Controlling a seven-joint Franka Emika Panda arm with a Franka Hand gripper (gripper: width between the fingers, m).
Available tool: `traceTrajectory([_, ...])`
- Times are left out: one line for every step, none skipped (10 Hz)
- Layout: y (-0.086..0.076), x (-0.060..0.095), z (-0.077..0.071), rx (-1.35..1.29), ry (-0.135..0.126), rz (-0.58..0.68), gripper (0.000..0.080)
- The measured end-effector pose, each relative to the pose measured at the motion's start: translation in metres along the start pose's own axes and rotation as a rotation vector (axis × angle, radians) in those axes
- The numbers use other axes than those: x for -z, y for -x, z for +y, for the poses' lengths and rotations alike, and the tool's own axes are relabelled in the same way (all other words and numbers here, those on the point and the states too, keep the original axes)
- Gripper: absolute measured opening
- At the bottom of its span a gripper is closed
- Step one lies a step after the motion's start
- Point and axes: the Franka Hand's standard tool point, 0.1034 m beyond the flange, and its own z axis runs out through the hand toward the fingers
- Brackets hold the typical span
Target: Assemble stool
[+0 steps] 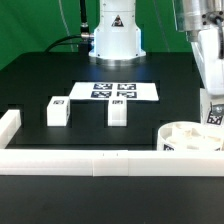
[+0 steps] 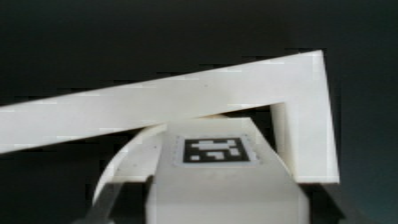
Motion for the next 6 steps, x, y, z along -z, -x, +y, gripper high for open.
traceTrajectory([-0.001,0.000,-0.001,-0.048,0.001,-0.010,0.0338])
traceTrajectory([0.000,0.000,-0.001,-0.069,0.000,-0.015,0.0338])
traceTrajectory([0.000,0.000,0.000,-0.053,0.001,-0.014,0.0448])
traceTrajectory([0.000,0.001,-0.001,-0.034,0.000,-0.015,0.0448])
traceTrajectory([0.001,0.008,-0.003,-0.005,-0.008,-0.021,0.0575])
traceTrajectory([0.003,0.018,-0.002,0.010,-0.018,-0.033,0.0634])
